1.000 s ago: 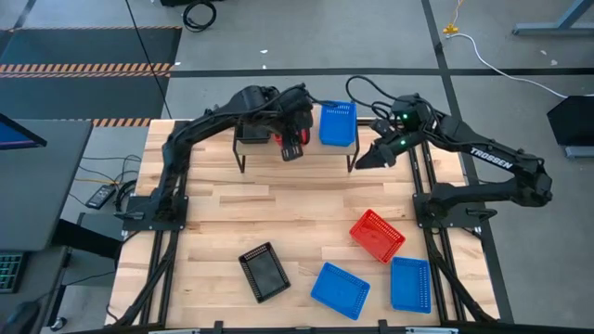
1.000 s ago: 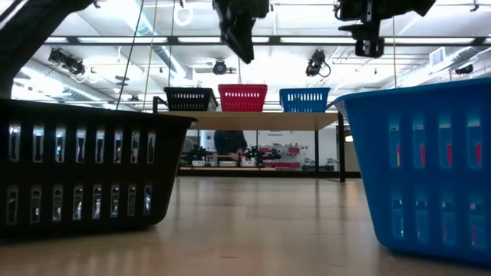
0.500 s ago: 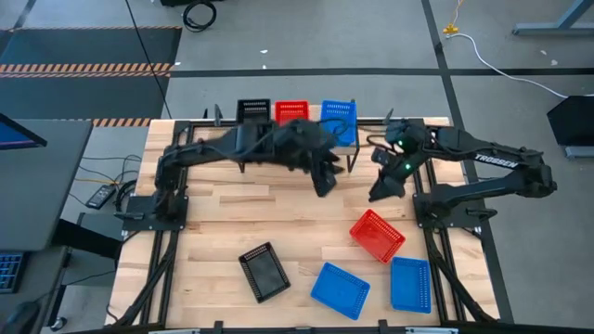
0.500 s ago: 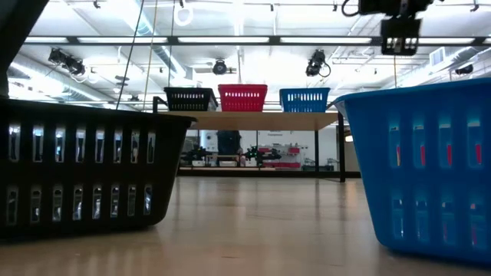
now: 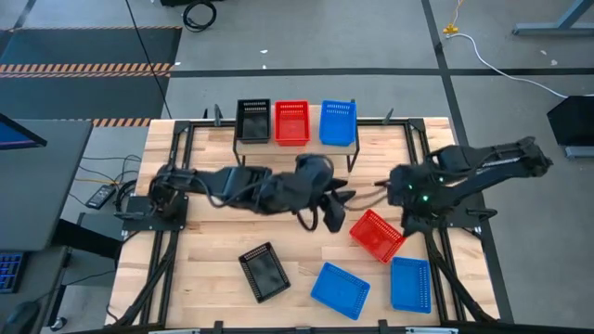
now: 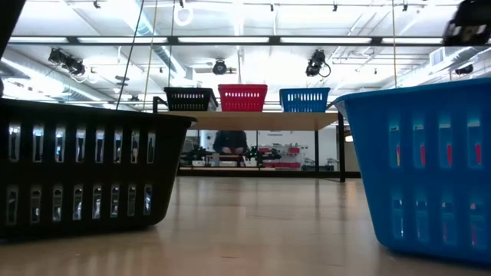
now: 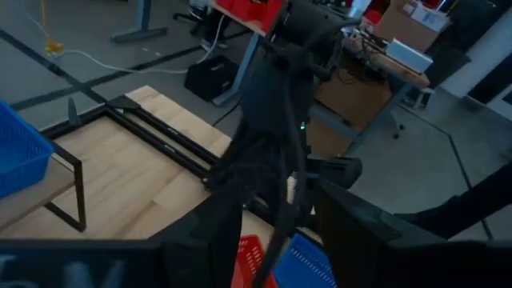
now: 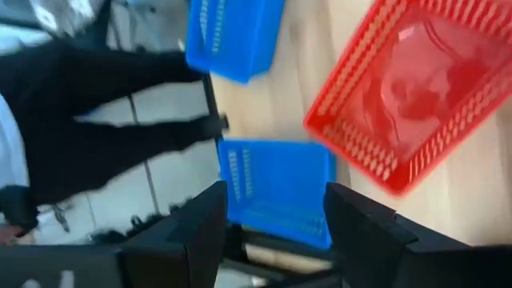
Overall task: Stack baskets on shelf by color
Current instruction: Stack the right blue bin on the blue bin on the shelf
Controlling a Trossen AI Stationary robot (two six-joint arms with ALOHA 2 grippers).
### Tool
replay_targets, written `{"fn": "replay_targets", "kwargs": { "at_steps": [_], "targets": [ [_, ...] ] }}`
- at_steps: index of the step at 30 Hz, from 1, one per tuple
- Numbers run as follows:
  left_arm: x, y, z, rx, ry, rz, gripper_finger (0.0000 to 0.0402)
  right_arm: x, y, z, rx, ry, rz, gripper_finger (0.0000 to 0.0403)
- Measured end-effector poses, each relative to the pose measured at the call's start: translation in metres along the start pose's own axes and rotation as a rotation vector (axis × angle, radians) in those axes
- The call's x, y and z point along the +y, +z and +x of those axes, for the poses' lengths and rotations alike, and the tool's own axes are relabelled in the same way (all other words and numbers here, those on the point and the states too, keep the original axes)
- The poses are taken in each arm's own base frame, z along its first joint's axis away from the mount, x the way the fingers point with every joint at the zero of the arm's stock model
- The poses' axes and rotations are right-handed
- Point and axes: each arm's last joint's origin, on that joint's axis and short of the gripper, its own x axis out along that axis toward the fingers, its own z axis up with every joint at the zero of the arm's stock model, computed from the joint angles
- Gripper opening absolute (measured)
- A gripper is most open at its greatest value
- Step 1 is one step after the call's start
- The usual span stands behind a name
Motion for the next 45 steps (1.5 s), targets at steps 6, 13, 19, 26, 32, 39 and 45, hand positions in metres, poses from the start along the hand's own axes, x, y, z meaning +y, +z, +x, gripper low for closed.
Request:
{"fn": "replay_targets", "kwargs": {
  "at_steps": [6,13,19,26,32,39,45],
  "targets": [
    [-0.012,-0.009,-0.010,-0.017,0.012,0.070,0.0152,0.017,-0.017,0.016,0.062,-0.103,0.011,0.0213],
    [-0.024,-0.016,-0.020,0.012,-0.055,0.077,0.0142,0.034,-0.025,0.054,0.135,-0.234,-0.016,0.0213],
    [-0.041,-0.022,-0.033,-0.008,-0.126,0.078,0.0142,0.026,-0.035,0.106,0.213,-0.347,0.027,0.0213],
    [-0.049,-0.024,-0.046,-0.006,-0.159,0.080,0.0141,0.005,-0.047,0.151,0.176,-0.337,0.088,0.0213],
    [-0.048,-0.020,-0.053,-0.007,-0.166,0.065,0.0138,-0.017,-0.057,0.164,0.199,-0.407,0.107,0.0213],
    [-0.040,-0.013,-0.046,-0.018,-0.139,0.031,0.0128,-0.025,-0.060,0.172,0.215,-0.352,0.082,0.0211],
    [-0.038,-0.012,-0.044,-0.020,-0.133,0.014,0.0125,-0.003,-0.058,0.151,0.220,-0.243,0.055,0.0202]
  ]
}}
